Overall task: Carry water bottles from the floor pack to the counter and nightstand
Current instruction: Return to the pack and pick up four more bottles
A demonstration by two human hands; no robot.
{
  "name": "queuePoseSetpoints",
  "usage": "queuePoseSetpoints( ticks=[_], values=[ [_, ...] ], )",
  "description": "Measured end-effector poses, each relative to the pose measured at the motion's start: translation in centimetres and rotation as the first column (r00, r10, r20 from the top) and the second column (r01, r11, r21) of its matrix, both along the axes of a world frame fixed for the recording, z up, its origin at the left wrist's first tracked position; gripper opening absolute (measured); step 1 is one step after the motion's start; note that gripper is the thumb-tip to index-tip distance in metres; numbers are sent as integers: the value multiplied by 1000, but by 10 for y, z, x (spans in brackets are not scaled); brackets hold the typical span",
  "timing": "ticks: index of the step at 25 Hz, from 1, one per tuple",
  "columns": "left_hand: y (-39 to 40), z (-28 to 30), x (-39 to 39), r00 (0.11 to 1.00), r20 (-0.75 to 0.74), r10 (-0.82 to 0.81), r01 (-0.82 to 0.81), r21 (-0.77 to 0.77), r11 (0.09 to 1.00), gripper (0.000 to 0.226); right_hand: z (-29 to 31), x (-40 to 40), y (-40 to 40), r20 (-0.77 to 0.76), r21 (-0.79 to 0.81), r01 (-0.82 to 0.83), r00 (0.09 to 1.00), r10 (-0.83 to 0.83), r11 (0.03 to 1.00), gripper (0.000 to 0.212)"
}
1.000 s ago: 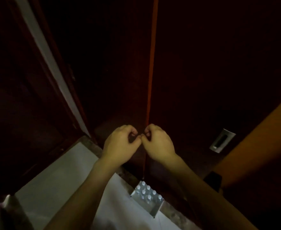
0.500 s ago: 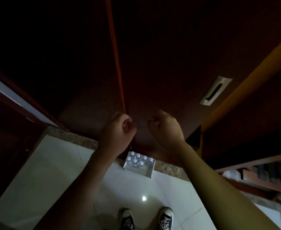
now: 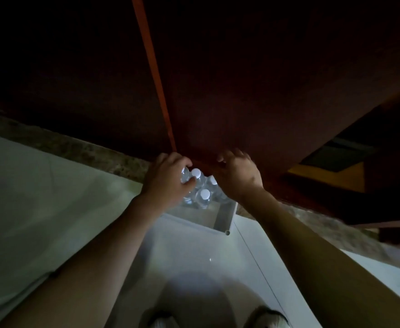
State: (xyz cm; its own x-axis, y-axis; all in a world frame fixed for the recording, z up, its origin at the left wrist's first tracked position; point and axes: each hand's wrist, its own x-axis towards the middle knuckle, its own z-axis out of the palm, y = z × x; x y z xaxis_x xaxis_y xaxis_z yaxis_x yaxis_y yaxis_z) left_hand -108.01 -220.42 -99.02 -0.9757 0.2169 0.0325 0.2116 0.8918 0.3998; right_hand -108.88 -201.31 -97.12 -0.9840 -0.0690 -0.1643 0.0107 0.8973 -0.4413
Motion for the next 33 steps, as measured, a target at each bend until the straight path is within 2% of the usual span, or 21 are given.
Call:
queuePoseSetpoints(
  ticks=[2, 4, 6, 7, 10, 13, 16, 20, 21, 25, 27, 29, 33],
  values=[
    [-3, -80, -8, 991, 37, -132, 136, -120, 983, 47, -82, 2, 14, -3, 186, -80, 997, 82, 979, 42],
    [-9, -137, -14, 977, 7, -214, 210, -229, 950, 52, -139, 8, 22, 2, 286, -219, 974, 228, 933, 53],
    [-20, -164, -17, 959, -97, -266, 225, -307, 925, 46, -171, 15, 18, -65, 352, -301, 937, 344, 886, 56],
    [-25, -169, -18, 949, -138, -285, 229, -320, 919, 42, -178, 16, 14, -118, 373, -283, 930, 348, 884, 57],
    [-34, -172, -19, 917, -157, -368, 288, -379, 879, 41, -184, 14, 11, -176, 364, -189, 948, 267, 912, 61],
    [-35, -179, -22, 873, -179, -455, 345, -433, 833, 43, -189, 15, 23, -132, 424, -268, 927, 351, 865, 59],
    [-34, -184, -33, 842, -244, -481, 356, -418, 836, 46, -193, 10, 34, -98, 449, -353, 894, 438, 821, 45],
    [-37, -188, -34, 778, -295, -554, 397, -452, 799, 47, -188, 5, 39, -74, 356, -360, 909, 410, 862, 55],
    [-38, -188, -33, 764, -304, -569, 410, -453, 792, 43, -188, 7, 38, -75, 344, -399, 891, 448, 850, 59],
    [-39, -186, -27, 742, -324, -587, 445, -417, 793, 42, -192, 21, 21, -88, 417, -580, 741, 666, 700, 67],
    [-42, -179, -24, 757, -364, -542, 395, -405, 824, 35, -189, 19, 6, -81, 390, -549, 779, 622, 739, 67],
    [-46, -170, -23, 794, -389, -468, 338, -357, 871, 42, -187, 14, -3, -35, 393, -459, 858, 512, 797, 62],
    [-51, -142, -18, 806, -415, -422, 284, -355, 891, 47, -181, 17, 5, -66, 368, -456, 856, 512, 810, 49]
  ],
)
